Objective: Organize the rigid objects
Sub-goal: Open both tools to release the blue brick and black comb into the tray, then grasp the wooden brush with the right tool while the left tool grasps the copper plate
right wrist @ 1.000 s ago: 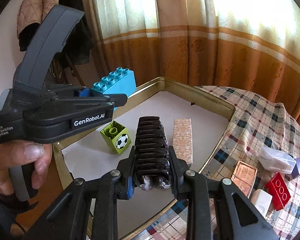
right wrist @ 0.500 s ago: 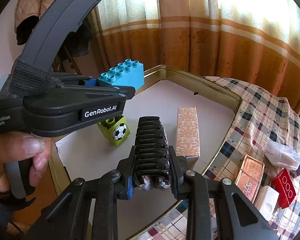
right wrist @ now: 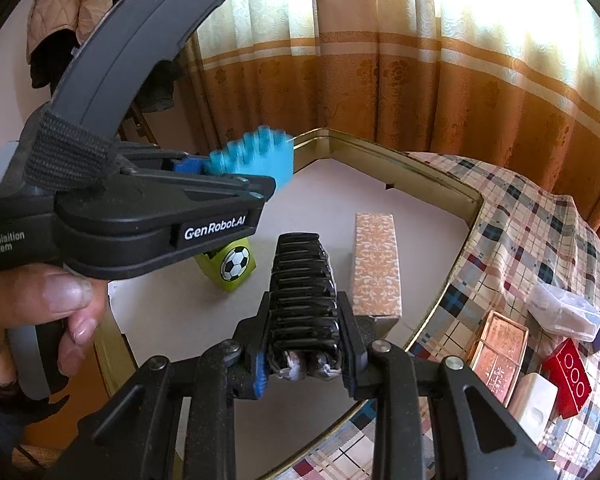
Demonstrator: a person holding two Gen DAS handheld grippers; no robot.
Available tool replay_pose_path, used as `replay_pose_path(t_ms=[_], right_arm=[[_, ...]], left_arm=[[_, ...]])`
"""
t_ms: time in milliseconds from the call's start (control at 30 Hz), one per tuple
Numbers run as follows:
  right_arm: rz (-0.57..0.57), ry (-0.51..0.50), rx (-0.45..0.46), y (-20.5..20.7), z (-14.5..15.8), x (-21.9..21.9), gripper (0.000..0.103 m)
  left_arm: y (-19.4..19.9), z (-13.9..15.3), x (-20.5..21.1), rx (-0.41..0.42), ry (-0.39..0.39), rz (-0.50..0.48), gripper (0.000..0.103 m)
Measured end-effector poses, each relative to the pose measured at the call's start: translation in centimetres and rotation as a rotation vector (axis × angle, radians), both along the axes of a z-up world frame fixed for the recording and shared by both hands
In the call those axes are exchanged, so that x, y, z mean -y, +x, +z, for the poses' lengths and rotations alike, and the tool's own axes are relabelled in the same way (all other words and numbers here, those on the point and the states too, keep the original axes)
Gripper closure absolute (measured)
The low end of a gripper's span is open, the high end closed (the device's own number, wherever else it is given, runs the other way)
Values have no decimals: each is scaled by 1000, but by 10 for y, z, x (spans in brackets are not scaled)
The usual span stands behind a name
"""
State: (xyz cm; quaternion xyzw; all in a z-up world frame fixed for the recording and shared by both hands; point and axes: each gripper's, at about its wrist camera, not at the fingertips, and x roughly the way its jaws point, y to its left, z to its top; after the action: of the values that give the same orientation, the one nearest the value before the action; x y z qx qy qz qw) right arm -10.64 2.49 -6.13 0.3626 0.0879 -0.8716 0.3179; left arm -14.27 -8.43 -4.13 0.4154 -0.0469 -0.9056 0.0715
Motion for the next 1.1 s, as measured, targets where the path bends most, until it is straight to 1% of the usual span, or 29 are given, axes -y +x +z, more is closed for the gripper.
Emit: replay_pose_path(t_ms=[33, 67, 100, 200, 267, 300, 367, 433, 567, 700, 833, 900, 967, 1100], right_arm=[[-6, -6, -8, 1, 2, -1, 53], [-8, -17, -11, 3, 4, -3, 49], [-9, -30, -11, 5, 6, -6, 45], [-12, -31, -30, 16, 12, -15, 45], [-16, -28, -45, 26, 14, -25, 45], [-19, -33, -49, 32, 15, -36, 45], [-35, -35, -48, 39, 15, -54, 43], [-75, -39, -45, 44, 13, -83, 39], [-155, -41, -26, 44, 2, -139, 38], [-179, -25, 17, 28, -10, -174, 38], [-135, -8, 37, 19, -16, -180, 38], [-91, -5, 51, 15, -16, -173, 38], [-70, 16, 68, 10, -20, -166, 38], [-18, 65, 152, 8, -34, -156, 38]], left_arm=[[2, 2, 2, -11, 5, 4, 40], [5, 4, 3, -24, 5, 11, 28], [8, 7, 4, -39, 2, 20, 27], [21, 15, 5, -65, 28, 20, 25], [35, 21, 4, -98, 63, 27, 17], [39, 23, 3, -108, 73, 27, 15], [52, 24, -4, -131, 113, 27, 13], [59, 22, -13, -133, 141, 7, 12], [69, 15, -41, -127, 160, -41, 12], [76, 9, -62, -116, 162, -77, 9], [75, 2, -74, -91, 168, -90, 7], [75, 0, -78, -81, 170, -96, 7], [76, -1, -81, -77, 166, -101, 7], [78, -1, -88, -76, 164, -120, 7]])
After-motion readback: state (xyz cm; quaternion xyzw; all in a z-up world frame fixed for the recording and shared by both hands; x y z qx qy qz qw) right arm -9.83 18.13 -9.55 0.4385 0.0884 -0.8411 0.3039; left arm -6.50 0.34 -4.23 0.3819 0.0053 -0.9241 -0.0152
